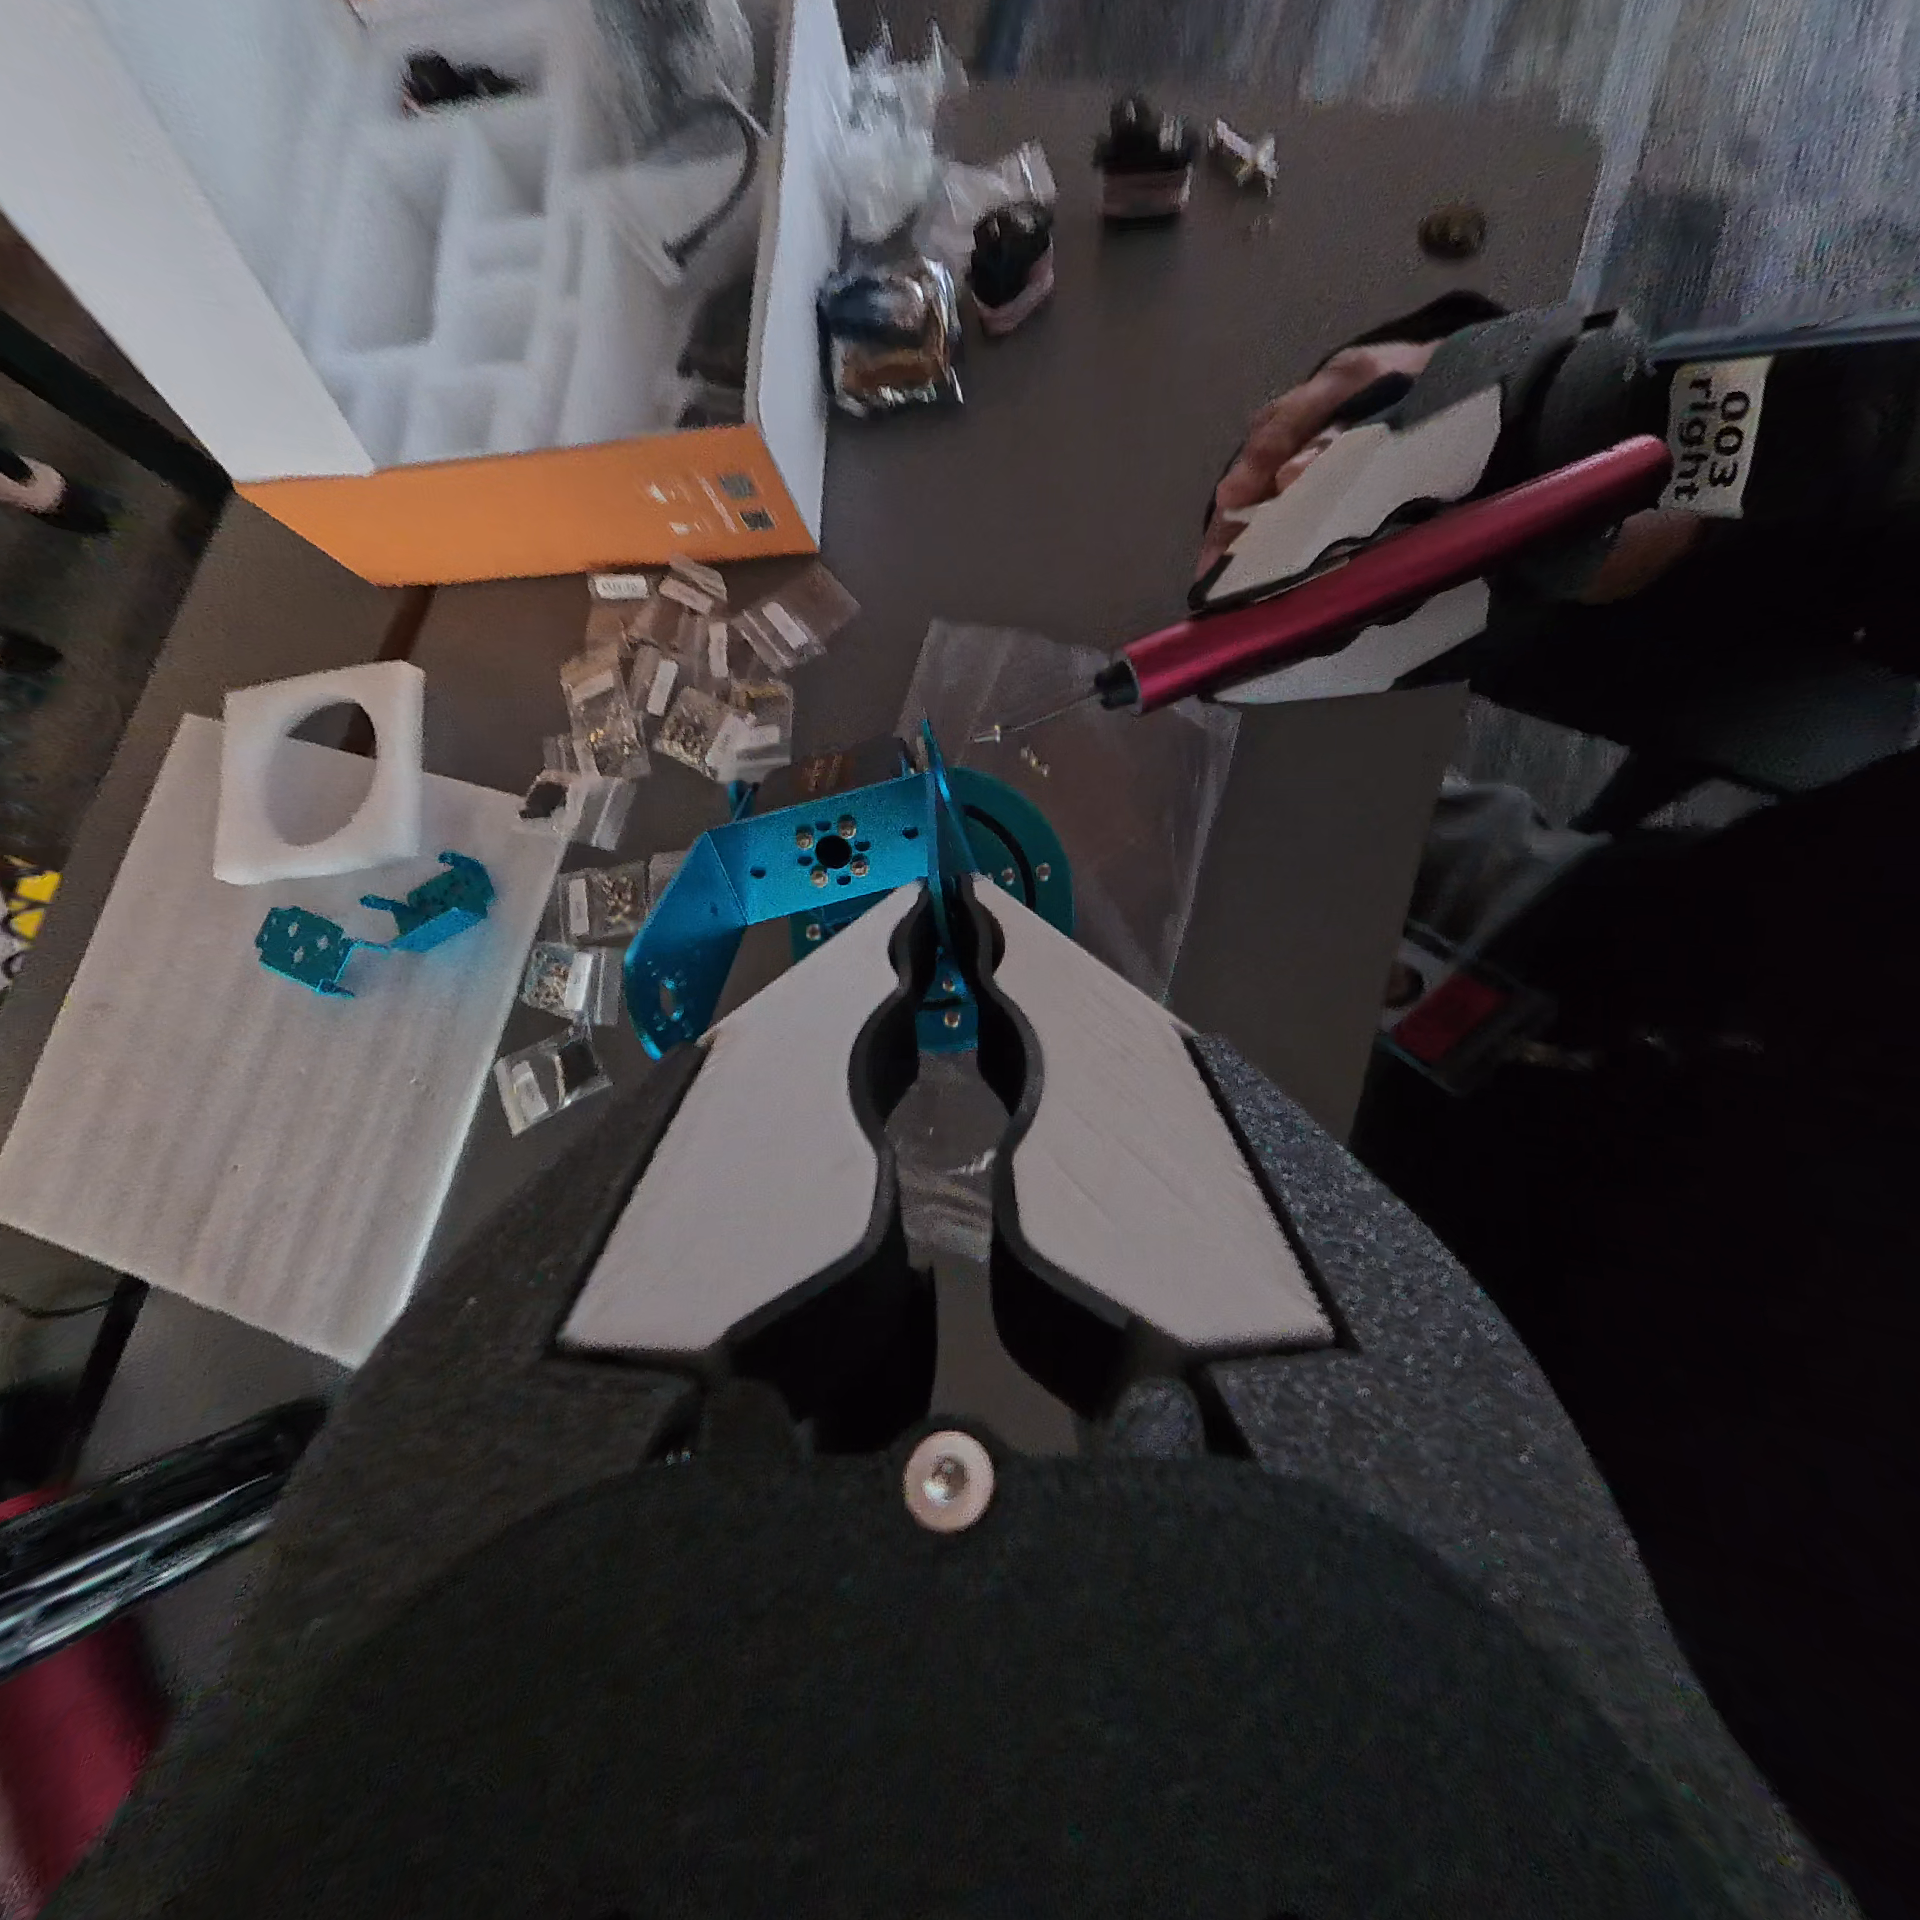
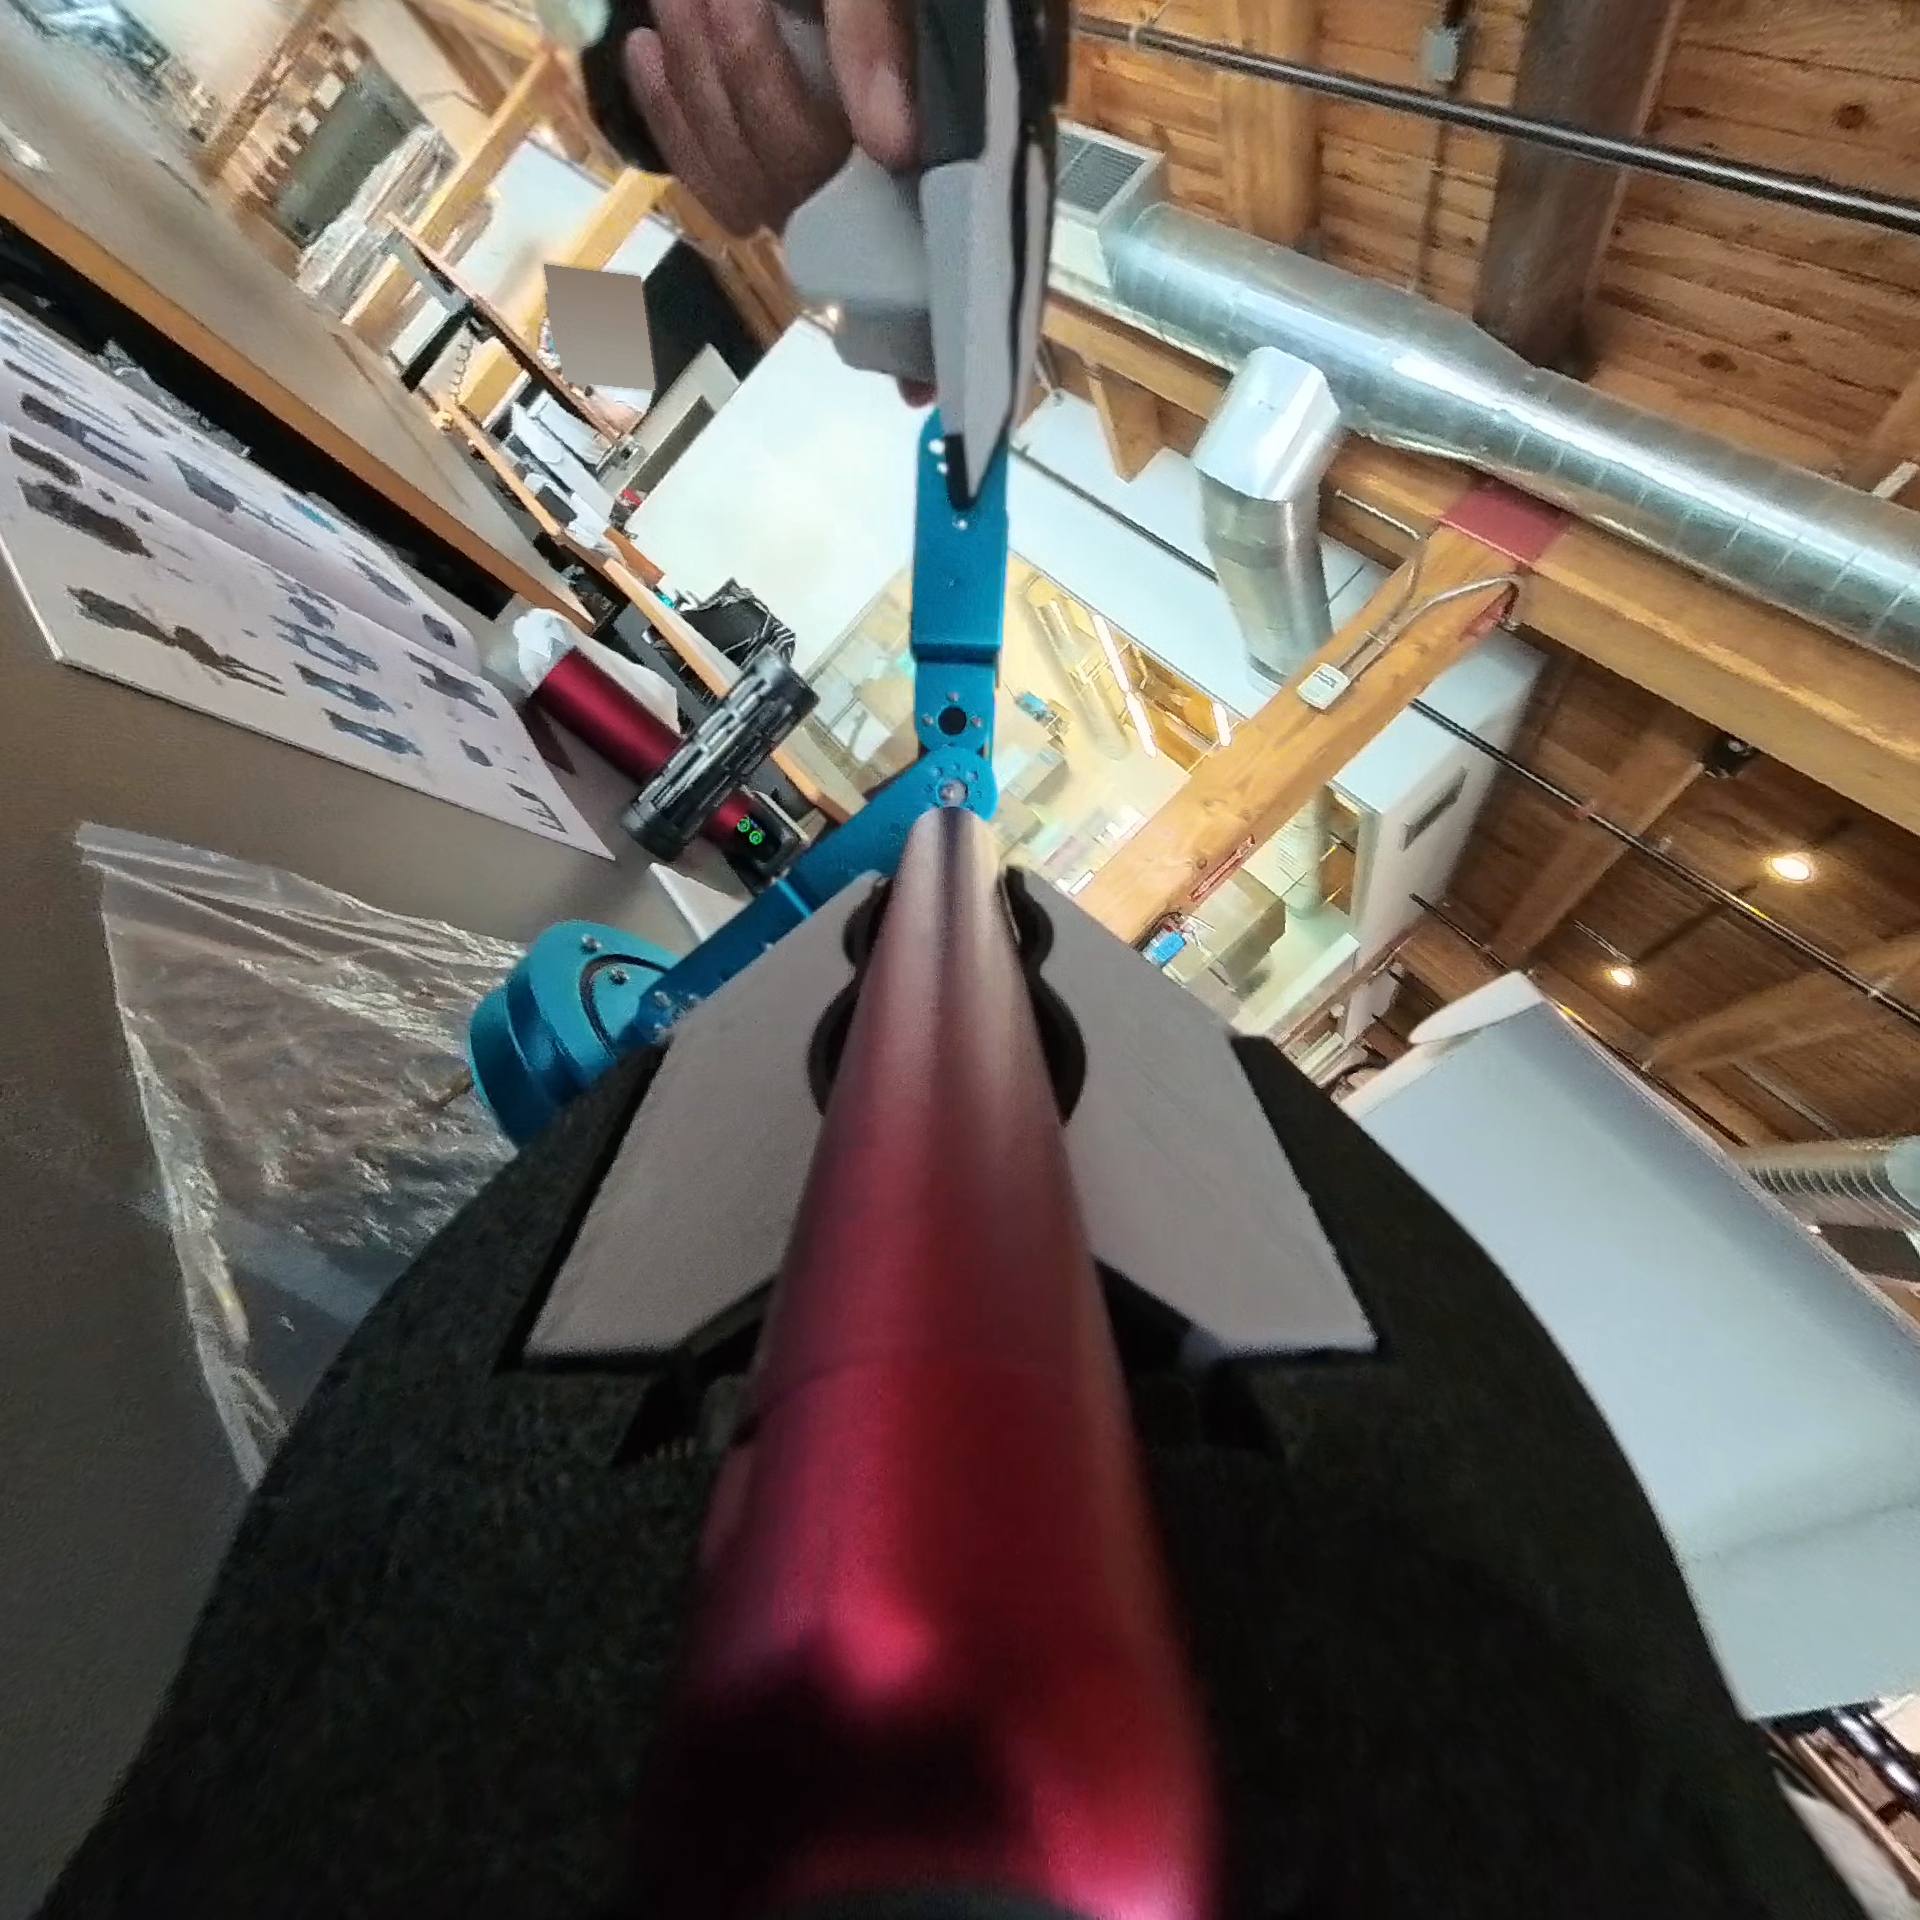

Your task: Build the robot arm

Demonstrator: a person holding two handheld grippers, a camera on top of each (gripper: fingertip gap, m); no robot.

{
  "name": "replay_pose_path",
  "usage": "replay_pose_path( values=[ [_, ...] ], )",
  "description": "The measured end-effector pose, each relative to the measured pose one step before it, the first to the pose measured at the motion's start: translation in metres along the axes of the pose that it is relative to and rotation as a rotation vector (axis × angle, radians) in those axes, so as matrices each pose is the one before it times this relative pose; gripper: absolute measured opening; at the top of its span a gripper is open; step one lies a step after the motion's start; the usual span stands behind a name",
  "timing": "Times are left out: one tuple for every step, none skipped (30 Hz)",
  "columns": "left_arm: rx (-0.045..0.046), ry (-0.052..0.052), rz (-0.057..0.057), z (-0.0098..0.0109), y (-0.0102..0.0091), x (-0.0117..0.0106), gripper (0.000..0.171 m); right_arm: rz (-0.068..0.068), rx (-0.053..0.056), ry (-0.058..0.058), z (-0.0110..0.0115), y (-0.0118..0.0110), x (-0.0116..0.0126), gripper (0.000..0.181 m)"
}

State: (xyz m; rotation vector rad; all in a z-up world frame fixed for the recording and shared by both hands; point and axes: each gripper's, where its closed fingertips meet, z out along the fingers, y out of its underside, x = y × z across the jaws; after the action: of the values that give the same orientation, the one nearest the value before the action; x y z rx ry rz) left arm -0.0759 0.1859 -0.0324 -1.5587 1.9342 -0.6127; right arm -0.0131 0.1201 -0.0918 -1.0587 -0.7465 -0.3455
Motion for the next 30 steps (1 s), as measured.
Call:
replay_pose_path(
  values=[
    [-0.04158, 0.0064, 0.0087, -0.00019, -0.00442, -0.00166, 0.002, 0.0110, 0.0045, 0.0050, 0.00010, -0.00216, -0.00228, 0.021],
    [-0.03103, 0.0039, 0.0077, 0.00015, -0.00543, -0.00089, 0.002, 0.0032, -0.0012, 0.0046, 0.00065, -0.00123, -0.00168, 0.021],
    [-0.03424, 0.0023, 0.0110, 0.00140, -0.00432, -0.00042, 0.002, -0.0070, -0.0019, 0.0098, 0.00096, -0.00077, -0.00033, 0.021],
    [-0.02848, -0.0014, 0.0134, 0.00183, -0.00464, -0.00055, 0.002, -0.0091, -0.0051, 0.0154, 0.00131, 0.00012, 0.00123, 0.021],
    [-0.02904, -0.0011, 0.0127, 0.00201, -0.00405, -0.00018, 0.002, -0.0028, -0.0039, 0.0125, 0.00110, 0.00033, 0.00142, 0.021],
    [-0.02712, -0.0028, 0.0111, 0.00137, -0.00425, -0.00067, 0.002, 0.0093, 0.0035, 0.0064, 0.00096, -0.00021, 0.00105, 0.021],
    [-0.02455, 0.0030, 0.0065, 0.00126, -0.00404, 0.00004, 0.002, 0.0145, 0.0056, -0.0056, 0.00100, -0.00036, -0.00048, 0.021],
    [-0.02347, 0.0066, 0.0062, 0.00133, -0.00360, 0.00071, 0.002, 0.0090, -0.0012, 0.0011, 0.00102, 0.00055, 0.00043, 0.021],
    [-0.02021, 0.0044, 0.0055, 0.00147, -0.00338, 0.00040, 0.002, -0.0005, -0.0008, 0.0061, 0.00071, 0.00059, 0.00088, 0.021],
    [-0.01872, 0.0043, 0.0064, 0.00121, -0.00298, 0.00037, 0.002, 0.0015, 0.0068, -0.0020, 0.00033, -0.00072, -0.00008, 0.021],
    [-0.01975, 0.0012, 0.0066, 0.00087, -0.00243, -0.00041, 0.002, 0.0047, 0.0042, -0.0020, -0.00013, -0.00094, 0.00000, 0.021],
    [-0.01682, -0.0024, 0.0038, 0.00091, -0.00216, -0.00094, 0.002, -0.0007, -0.0039, 0.0031, -0.00017, 0.00011, 0.00073, 0.021],
    [-0.01510, 0.0011, 0.0069, 0.00061, -0.00158, -0.00024, 0.002, -0.0052, 0.0029, 0.0069, -0.00090, -0.00065, 0.00100, 0.021],
    [-0.01377, 0.0030, 0.0062, 0.00040, -0.00130, 0.00030, 0.002, -0.0028, 0.0042, 0.0061, -0.00100, -0.00072, 0.00096, 0.021],
    [-0.01328, 0.0008, 0.0067, 0.00032, -0.00103, 0.00014, 0.002, 0.0045, 0.0008, -0.0054, -0.00058, -0.00026, -0.00045, 0.021],
    [-0.00953, -0.0020, 0.0112, 0.00045, -0.00131, -0.00007, 0.003, 0.0064, -0.0004, -0.0044, -0.00028, 0.00002, -0.00036, 0.021],
    [-0.00632, 0.0005, 0.0100, 0.00042, -0.00143, 0.00033, 0.002, -0.0014, -0.0026, 0.0054, -0.00001, 0.00045, 0.00100, 0.021],
    [-0.00472, 0.0029, 0.0089, 0.00040, -0.00158, 0.00064, 0.003, -0.0042, -0.0015, 0.0062, -0.00002, 0.00024, 0.00131, 0.021],
    [-0.00396, 0.0028, 0.0071, 0.00025, -0.00139, 0.00060, 0.003, 0.0021, 0.0009, 0.0030, -0.00024, -0.00025, 0.00089, 0.021],
    [-0.00753, 0.0019, 0.0096, 0.00017, -0.00087, 0.00042, 0.003, 0.0058, 0.0051, 0.0021, -0.00073, -0.00089, 0.00086, 0.021],
    [-0.00691, -0.0027, 0.0106, 0.00027, -0.00069, -0.00009, 0.003, 0.0040, 0.0072, 0.0014, -0.00114, -0.00140, 0.00052, 0.021],
    [-0.00843, -0.0026, 0.0084, 0.00017, -0.00042, -0.00011, 0.003, 0.0007, 0.0019, 0.0006, -0.00114, -0.00067, 0.00014, 0.021],
    [-0.00697, -0.0012, 0.0045, 0.00012, -0.00070, 0.00009, 0.003, -0.0016, -0.0021, 0.0007, -0.00128, 0.00008, -0.00002, 0.021],
    [-0.00300, -0.0006, 0.0021, 0.00037, -0.00090, -0.00007, 0.003, 0.0011, -0.0022, -0.0008, -0.00115, 0.00026, -0.00048, 0.021],
    [-0.00596, -0.0011, 0.0061, 0.00007, -0.00039, -0.00017, 0.003, 0.0045, -0.0007, -0.0029, -0.00111, 0.00015, -0.00071, 0.021],
    [-0.00553, -0.0010, 0.0075, 0.00012, -0.00025, -0.00017, 0.003, 0.0051, -0.0019, -0.0050, -0.00096, 0.00030, -0.00106, 0.021],
    [-0.00664, -0.0021, 0.0058, 0.00023, -0.00030, -0.00038, 0.003, 0.0054, -0.0045, -0.0052, -0.00083, 0.00050, -0.00098, 0.021],
    [-0.01049, -0.0065, 0.0121, 0.00013, 0.00015, -0.00080, 0.003, 0.0068, -0.0060, -0.0081, -0.00088, 0.00054, -0.00107, 0.021],
    [-0.01119, -0.0088, 0.0145, 0.00017, 0.00041, -0.00110, 0.004, 0.0108, -0.0101, -0.0146, -0.00114, 0.00085, -0.00116, 0.021],
    [-0.00749, -0.0067, 0.0103, 0.00028, -0.00001, -0.00093, 0.004, 0.0190, -0.0089, -0.0161, -0.00148, 0.00070, -0.00062, 0.021]
  ],
)
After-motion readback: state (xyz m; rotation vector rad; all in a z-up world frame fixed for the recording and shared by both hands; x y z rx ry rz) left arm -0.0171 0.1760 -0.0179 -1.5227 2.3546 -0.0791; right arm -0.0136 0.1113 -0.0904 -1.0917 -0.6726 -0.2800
